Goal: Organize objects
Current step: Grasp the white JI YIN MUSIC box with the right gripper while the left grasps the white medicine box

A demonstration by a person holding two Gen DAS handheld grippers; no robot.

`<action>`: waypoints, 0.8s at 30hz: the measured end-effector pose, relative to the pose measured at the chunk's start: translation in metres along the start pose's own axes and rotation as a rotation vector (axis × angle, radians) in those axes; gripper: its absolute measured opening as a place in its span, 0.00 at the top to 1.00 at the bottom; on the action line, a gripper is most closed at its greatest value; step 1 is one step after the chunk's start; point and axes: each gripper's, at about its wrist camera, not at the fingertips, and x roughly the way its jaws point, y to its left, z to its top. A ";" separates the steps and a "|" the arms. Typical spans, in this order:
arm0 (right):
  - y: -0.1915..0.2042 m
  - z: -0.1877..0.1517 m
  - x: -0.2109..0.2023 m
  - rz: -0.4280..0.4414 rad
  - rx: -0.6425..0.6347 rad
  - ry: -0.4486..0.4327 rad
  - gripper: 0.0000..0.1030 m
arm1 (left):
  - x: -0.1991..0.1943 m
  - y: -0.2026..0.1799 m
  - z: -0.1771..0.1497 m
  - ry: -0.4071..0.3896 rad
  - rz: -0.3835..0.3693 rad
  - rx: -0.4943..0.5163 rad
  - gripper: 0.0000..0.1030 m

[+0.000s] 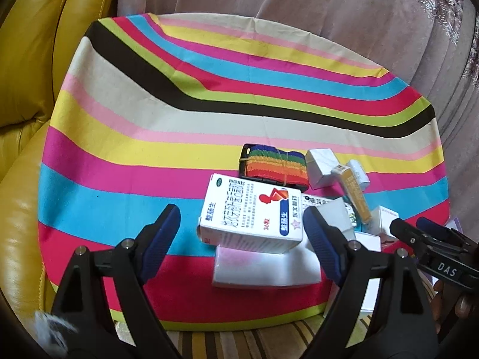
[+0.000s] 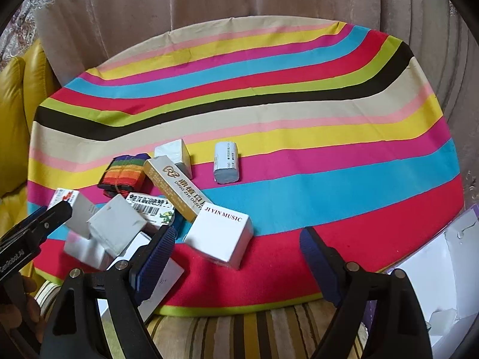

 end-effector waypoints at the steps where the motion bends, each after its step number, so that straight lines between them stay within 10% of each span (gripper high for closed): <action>1: 0.001 0.000 0.003 -0.003 -0.001 0.003 0.16 | 0.001 0.001 0.000 0.005 0.005 -0.004 0.16; 24: 0.002 -0.005 0.024 -0.031 0.014 0.071 0.58 | 0.004 0.001 -0.006 -0.011 0.029 -0.004 0.27</action>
